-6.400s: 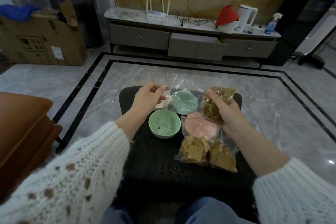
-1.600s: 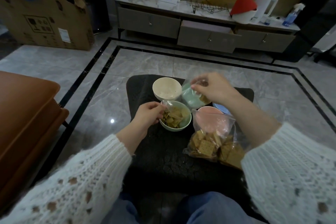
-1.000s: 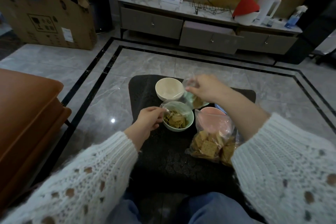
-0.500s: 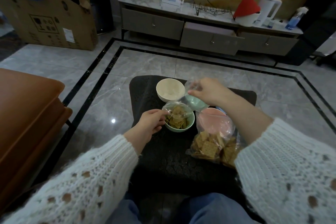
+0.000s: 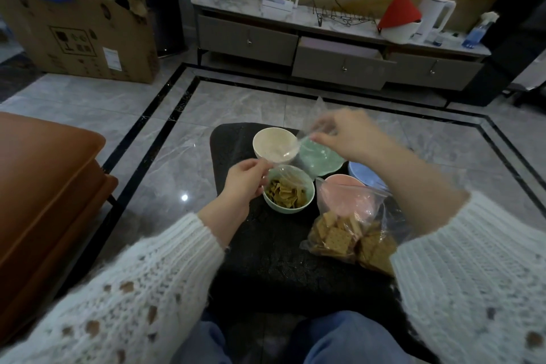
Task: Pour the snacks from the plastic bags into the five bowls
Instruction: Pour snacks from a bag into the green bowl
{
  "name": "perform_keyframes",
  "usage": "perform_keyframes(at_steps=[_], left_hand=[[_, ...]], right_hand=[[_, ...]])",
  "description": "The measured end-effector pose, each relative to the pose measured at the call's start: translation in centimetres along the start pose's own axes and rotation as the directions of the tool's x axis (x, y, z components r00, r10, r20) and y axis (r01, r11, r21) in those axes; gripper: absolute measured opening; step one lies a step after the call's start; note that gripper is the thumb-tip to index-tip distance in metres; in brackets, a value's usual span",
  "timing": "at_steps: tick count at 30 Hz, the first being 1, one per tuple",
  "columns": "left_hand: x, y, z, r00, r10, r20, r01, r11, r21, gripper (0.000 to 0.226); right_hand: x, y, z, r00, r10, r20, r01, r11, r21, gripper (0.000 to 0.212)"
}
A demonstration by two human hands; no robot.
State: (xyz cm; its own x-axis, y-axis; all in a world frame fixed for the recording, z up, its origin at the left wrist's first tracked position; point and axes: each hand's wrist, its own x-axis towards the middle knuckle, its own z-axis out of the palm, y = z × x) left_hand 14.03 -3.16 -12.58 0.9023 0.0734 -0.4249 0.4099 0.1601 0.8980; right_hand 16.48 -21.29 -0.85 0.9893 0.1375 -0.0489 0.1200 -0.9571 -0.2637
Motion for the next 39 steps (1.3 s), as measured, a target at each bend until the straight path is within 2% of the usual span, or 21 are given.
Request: perform_keyframes(at_steps=[3, 4, 7, 9, 13, 15, 17, 19, 20, 23, 26, 29, 31, 33, 35, 39], left_hand=[[0.4, 0.4, -0.1, 0.995, 0.104, -0.013, -0.104, 0.995, 0.013, 0.011], [0.4, 0.2, -0.1, 0.996, 0.090, 0.003, -0.090, 0.995, 0.050, 0.012], [0.6, -1.1, -0.2, 0.997, -0.074, 0.011, 0.073, 0.995, 0.065, 0.007], [1.1, -1.3, -0.6, 0.997, -0.081, -0.016, 0.082, 0.995, 0.053, 0.008], [1.7, -1.0, -1.2, 0.997, -0.067, -0.022, 0.067, 0.998, -0.001, 0.009], [2.0, -1.2, -1.6, 0.996, -0.082, -0.018, 0.082, 0.997, 0.003, 0.009], [2.2, -1.7, -1.9, 0.995, -0.100, -0.005, 0.100, 0.995, 0.007, 0.010], [2.4, -2.2, -2.0, 0.993, -0.121, -0.006, 0.121, 0.993, 0.004, 0.009], [2.4, -2.3, -2.0, 0.991, -0.130, -0.014, 0.130, 0.992, -0.006, 0.008], [2.6, -2.4, -1.9, 0.990, -0.133, -0.037, 0.132, 0.991, -0.022, 0.007], [2.6, -1.8, -1.8, 0.991, -0.109, -0.079, 0.107, 0.994, -0.033, 0.006], [2.2, -1.1, -1.5, 0.998, -0.046, -0.052, 0.039, 0.991, -0.129, 0.006], [1.7, -0.5, -1.4, 1.000, 0.012, 0.017, -0.009, 0.982, -0.188, 0.010], [1.1, 0.1, -1.4, 0.997, 0.047, 0.066, -0.030, 0.971, -0.236, 0.015], [0.6, 0.6, -1.4, 0.997, 0.072, 0.041, -0.060, 0.971, -0.229, 0.020], [-1.3, 1.4, -2.3, 0.995, 0.094, -0.015, -0.095, 0.980, -0.175, 0.040]], right_hand=[[-0.1, -0.3, -1.8, 0.996, -0.024, -0.087, 0.026, 0.999, 0.018, 0.036], [-0.3, -0.3, -1.5, 0.998, -0.028, -0.052, 0.028, 1.000, 0.001, 0.038], [-0.8, 0.7, 1.0, 0.995, 0.014, 0.101, -0.012, 1.000, -0.019, 0.044], [-1.1, 1.2, 1.3, 0.995, 0.035, 0.090, -0.041, 0.996, 0.073, 0.050], [-1.3, 1.9, -1.1, 0.994, 0.076, 0.074, -0.097, 0.930, 0.353, 0.077], [-1.5, 2.5, -1.7, 0.992, 0.074, 0.102, -0.110, 0.903, 0.415, 0.070], [-1.6, 2.9, -1.1, 0.991, 0.071, 0.109, -0.116, 0.867, 0.484, 0.045], [-1.5, 3.4, 0.0, 0.995, 0.097, 0.024, -0.096, 0.849, 0.520, 0.025], [-1.5, 3.7, 0.3, 0.992, 0.118, -0.033, -0.082, 0.843, 0.531, 0.021], [-1.4, 4.3, 0.8, 0.975, 0.181, -0.132, -0.063, 0.787, 0.614, 0.022], [-1.2, 4.6, 1.5, 0.967, 0.229, -0.112, -0.101, 0.748, 0.656, 0.019], [-1.0, 4.4, 1.9, 0.959, 0.277, -0.064, -0.125, 0.615, 0.778, 0.016], [-1.0, 4.0, 1.7, 0.951, 0.302, -0.061, -0.124, 0.556, 0.822, 0.014], [-1.2, 3.3, 1.4, 0.944, 0.314, -0.106, -0.104, 0.585, 0.804, 0.014], [-1.4, 2.4, 1.1, 0.936, 0.314, -0.159, -0.053, 0.571, 0.819, 0.015], [-1.8, 0.6, 0.4, 0.925, 0.347, -0.152, -0.019, 0.443, 0.896, 0.013]])
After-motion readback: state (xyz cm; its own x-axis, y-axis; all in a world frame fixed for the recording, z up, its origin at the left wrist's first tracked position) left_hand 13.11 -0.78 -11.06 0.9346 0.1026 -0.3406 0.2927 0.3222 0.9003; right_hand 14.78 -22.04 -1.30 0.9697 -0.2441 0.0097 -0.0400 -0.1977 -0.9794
